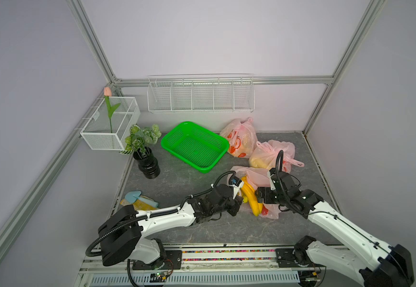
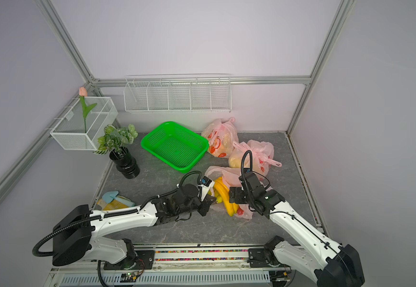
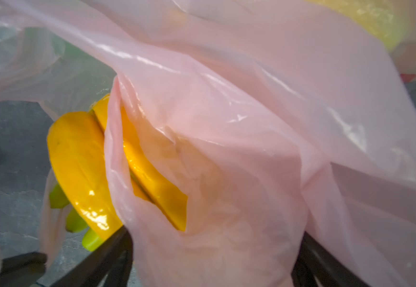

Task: Place the banana into a plastic bag & tie a knot
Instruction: Adjust the plastic bag at the center of the board.

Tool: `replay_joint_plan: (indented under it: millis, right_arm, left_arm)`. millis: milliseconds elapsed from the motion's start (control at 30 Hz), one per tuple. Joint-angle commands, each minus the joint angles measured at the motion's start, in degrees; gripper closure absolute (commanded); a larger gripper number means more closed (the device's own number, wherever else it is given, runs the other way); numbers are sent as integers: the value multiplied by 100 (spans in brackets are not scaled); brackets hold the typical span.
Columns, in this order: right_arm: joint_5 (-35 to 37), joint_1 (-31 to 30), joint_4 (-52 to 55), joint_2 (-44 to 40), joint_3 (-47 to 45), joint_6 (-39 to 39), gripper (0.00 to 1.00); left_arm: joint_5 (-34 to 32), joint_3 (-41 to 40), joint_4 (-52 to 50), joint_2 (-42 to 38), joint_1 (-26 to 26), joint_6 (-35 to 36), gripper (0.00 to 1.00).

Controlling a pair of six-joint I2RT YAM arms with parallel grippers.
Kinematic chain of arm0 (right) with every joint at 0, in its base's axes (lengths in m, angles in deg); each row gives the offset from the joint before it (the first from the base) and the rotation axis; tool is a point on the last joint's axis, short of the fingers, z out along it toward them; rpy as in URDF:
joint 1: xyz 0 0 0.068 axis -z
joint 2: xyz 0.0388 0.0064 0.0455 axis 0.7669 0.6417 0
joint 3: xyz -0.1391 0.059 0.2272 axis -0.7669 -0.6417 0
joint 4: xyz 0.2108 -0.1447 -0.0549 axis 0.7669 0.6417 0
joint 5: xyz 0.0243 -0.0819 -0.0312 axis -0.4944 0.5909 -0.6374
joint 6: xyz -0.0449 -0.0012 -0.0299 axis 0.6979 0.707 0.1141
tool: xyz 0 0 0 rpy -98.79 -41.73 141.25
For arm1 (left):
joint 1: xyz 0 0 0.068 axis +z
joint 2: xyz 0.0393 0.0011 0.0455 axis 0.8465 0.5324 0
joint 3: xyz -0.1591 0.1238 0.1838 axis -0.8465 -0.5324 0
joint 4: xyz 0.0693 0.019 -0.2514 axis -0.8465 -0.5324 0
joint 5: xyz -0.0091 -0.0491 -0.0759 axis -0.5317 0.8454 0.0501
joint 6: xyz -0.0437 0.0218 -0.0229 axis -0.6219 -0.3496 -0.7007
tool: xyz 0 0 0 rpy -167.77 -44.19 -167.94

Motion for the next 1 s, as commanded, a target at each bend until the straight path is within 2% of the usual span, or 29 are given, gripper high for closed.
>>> replay_joint_plan:
  millis: [0,200,300,433,733,967]
  right_arm:
    - [85,49,-210,24,-76,222,20]
    - [584,59,200,-243,104,472,59]
    - [744,60,343,-475,148,515,73]
    - [834,69,409,-719,250,585,80]
    - [950,76,832,-1095,609,779,86]
    - [135,79,717,-1757,224,949,88]
  left_arm:
    - [-70,-133,133,-195,-33,-183,100]
    - [-212,-132,28,-349,-30,-211,100]
    - [-149,-78,10,-286,-33,-235,100]
    - [-177,-56,6,-199,-56,-246,100]
    - [-299,50,-205,-268,-76,-228,100]
    - [-302,170,-288,-185,-99,-202,100]
